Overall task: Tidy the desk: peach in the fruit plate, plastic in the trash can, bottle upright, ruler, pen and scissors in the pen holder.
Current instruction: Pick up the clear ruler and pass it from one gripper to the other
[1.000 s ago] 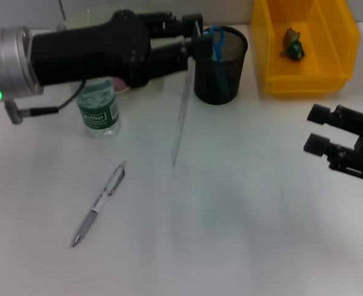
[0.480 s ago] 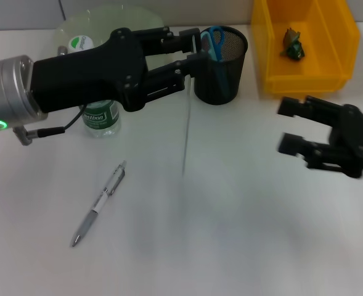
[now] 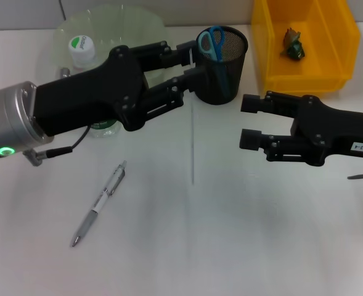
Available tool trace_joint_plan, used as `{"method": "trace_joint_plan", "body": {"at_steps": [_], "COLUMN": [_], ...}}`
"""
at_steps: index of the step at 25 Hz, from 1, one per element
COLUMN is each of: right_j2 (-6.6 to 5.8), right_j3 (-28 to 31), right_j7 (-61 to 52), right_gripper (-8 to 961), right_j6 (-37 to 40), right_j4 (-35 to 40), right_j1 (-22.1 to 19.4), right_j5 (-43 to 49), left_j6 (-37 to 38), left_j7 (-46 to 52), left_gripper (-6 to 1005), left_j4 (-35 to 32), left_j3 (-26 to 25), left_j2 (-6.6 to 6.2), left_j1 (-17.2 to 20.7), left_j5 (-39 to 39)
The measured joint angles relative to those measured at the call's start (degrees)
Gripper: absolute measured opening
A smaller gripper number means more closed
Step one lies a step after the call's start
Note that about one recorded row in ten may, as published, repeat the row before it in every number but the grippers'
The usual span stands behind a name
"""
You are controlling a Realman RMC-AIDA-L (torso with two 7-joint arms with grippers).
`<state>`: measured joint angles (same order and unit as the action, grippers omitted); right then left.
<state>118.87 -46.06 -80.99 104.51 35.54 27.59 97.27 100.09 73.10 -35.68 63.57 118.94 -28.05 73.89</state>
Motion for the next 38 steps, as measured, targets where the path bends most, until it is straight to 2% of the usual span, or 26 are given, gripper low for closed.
{"method": "trace_joint_plan", "body": {"at_steps": [9,20,27,38], "right_j2": [0.16,0.32,0.58,0.77], "right_j3": [-6.2,-7.0,-9.7,-10.6], "right_j7": [-1.5,-1.5,-1.4,-1.0], "right_gripper": [822,821,821,820], "right_j6": [-1.1,-3.4,-4.3,-5.6], "right_j4": [2.1,1.8,1.6,0.9], "right_j1": [1.6,3.6,4.8,5.0], "right_j5": [0.0,0.0,-0.5,-0.7], "left_j6": [-0.3,-0.3,-0.3,0.0], "left_j7": [-1.1,-1.1,-1.1,-1.1], "left_gripper": [411,411,412,413], "left_j4": [1.9,2.2,2.2,3.1], "left_j3": [0.4,1.5,2.1,2.4], "left_j2": [-0.01,0.04,0.15,0.15], "left_j1": [-1.1,-1.4,-1.7,-2.2], "left_j5": [-0.2,-0.2,-0.4,-0.9]}}
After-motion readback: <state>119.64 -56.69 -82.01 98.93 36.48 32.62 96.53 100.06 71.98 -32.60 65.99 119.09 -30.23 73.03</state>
